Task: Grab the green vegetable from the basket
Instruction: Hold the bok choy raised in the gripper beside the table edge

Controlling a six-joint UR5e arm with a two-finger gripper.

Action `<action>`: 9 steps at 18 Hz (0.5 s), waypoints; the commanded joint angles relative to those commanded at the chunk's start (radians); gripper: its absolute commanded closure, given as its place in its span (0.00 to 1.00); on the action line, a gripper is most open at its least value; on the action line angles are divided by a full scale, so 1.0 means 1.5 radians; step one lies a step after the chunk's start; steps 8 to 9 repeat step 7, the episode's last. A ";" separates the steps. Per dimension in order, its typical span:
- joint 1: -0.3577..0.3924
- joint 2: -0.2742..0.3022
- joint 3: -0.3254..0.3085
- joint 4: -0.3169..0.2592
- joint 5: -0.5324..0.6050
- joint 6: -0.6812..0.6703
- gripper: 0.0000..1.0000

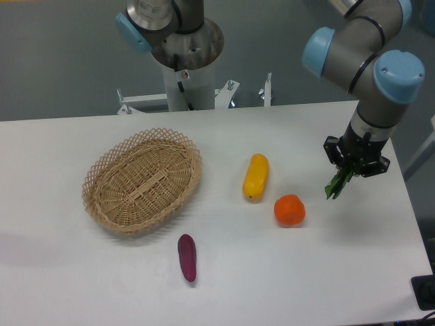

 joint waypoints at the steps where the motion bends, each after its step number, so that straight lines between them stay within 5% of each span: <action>1: -0.001 0.000 0.000 0.002 0.002 0.001 0.93; 9: -0.002 0.000 -0.002 0.001 0.002 0.001 0.93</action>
